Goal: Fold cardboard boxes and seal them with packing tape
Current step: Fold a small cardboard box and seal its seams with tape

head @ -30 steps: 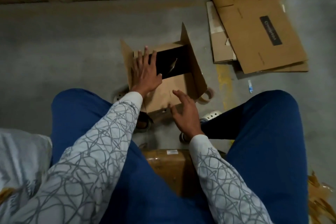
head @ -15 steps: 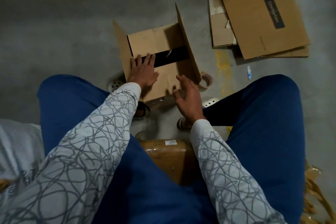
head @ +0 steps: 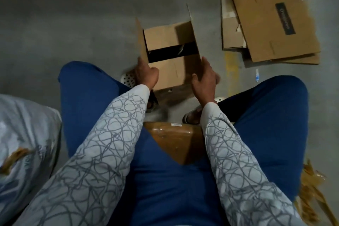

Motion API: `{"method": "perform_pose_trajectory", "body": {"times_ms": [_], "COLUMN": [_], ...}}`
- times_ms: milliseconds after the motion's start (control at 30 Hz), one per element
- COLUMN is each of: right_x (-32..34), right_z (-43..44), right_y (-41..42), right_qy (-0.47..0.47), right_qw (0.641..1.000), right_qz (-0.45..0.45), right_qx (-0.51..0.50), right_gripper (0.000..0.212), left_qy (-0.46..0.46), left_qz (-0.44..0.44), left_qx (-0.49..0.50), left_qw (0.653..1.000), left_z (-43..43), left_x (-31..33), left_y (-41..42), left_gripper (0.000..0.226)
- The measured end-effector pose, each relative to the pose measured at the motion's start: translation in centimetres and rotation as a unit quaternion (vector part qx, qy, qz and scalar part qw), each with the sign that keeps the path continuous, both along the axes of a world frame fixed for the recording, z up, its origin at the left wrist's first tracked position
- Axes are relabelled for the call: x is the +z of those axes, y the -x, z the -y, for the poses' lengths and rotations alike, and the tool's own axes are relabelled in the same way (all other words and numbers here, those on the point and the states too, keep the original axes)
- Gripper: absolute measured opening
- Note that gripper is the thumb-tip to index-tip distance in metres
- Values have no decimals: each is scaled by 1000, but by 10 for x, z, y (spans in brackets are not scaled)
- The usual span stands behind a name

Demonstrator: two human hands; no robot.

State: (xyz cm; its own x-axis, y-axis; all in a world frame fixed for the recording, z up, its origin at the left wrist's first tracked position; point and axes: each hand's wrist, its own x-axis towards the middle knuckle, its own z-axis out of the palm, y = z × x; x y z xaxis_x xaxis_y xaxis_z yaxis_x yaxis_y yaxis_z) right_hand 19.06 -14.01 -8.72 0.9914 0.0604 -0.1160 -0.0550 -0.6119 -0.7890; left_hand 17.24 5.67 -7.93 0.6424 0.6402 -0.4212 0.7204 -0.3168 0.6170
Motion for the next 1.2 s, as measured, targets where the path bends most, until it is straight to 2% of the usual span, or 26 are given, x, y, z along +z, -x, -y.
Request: {"method": "perform_pose_trajectory", "body": {"times_ms": [67,133,233,400,733,900,1000,1100,1200], "right_x": [-2,-6,-14,-38,-65,-63,-60,-50,-48], "right_z": [-3,-6,-9,-18,-25,-25,-22,-13,2], "right_y": [5,8,16,32,25,22,22,20,14], "right_qy": [5,12,20,20,50,47,9,-51,-85], "right_qw": [1000,998,990,983,980,979,989,997,993], "right_qz": [-10,-20,-65,-118,-133,-134,-106,-51,-18], "right_qx": [28,55,123,141,137,147,104,24,-82], "right_gripper": [69,69,73,79,72,74,71,55,47], "left_qy": [-2,26,-8,-72,-142,-147,-142,-123,-101], "left_qz": [46,51,-15,-109,-167,-169,-120,-36,34], "left_qx": [-80,-152,-290,-385,-462,-464,-434,-403,-405], "left_qw": [996,987,957,914,859,857,882,906,908], "left_z": [11,24,37,55,55,55,61,69,76], "left_x": [0,-6,-22,-52,-88,-83,-71,-54,-45], "left_y": [4,5,3,6,-1,-6,-10,-14,-18], "left_gripper": [79,80,73,64,69,71,66,58,59]}}
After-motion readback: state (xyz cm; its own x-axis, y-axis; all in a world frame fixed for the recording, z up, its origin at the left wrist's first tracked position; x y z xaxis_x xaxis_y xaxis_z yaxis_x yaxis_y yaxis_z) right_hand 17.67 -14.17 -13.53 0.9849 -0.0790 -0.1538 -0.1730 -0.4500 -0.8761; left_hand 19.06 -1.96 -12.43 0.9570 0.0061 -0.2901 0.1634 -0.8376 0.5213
